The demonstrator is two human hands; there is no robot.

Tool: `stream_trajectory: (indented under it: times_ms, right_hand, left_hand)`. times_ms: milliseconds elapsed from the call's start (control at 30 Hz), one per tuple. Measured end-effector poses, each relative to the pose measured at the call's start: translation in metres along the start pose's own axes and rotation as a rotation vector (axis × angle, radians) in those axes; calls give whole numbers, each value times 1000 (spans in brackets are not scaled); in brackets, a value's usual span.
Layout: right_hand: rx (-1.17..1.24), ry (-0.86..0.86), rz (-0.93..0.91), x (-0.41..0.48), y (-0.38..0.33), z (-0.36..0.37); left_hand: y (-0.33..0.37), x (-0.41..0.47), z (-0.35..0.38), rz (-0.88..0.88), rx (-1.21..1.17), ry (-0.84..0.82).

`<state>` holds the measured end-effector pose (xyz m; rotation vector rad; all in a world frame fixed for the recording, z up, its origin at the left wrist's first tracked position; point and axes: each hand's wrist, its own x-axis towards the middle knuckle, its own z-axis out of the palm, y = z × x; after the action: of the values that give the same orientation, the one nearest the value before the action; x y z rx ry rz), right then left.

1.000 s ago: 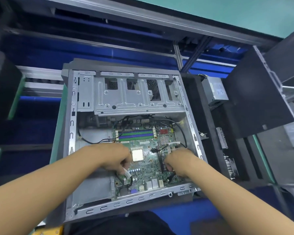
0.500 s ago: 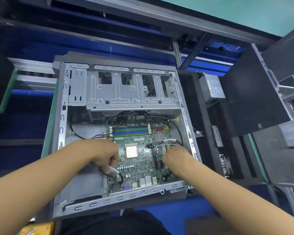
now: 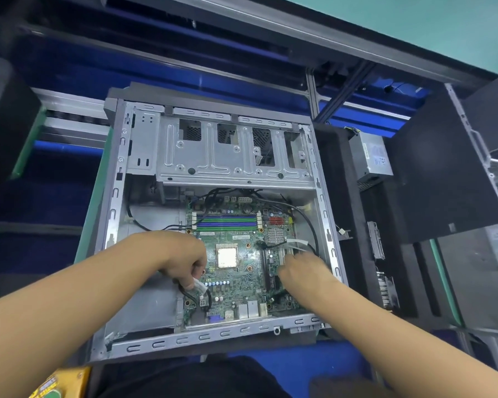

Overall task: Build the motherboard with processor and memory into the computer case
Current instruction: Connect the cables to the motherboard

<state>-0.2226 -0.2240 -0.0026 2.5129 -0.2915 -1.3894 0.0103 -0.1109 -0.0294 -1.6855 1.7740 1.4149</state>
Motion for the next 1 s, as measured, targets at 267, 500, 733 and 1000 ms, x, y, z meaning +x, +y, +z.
stream_trajectory:
  times_ms: [267, 500, 733, 1000]
  right_hand:
    - [143, 216, -29, -3, 0, -3]
    - [761, 500, 20, -3, 2, -21]
    - [449, 457, 150, 7, -4, -26]
    - [588, 494, 535, 9, 0, -25]
  left_hand:
    - [0, 2, 0, -3, -24, 20]
    - [-6, -2, -11, 35, -116, 164]
    - [9, 10, -26, 93, -244, 491]
    - [57, 52, -47, 235, -1157, 436]
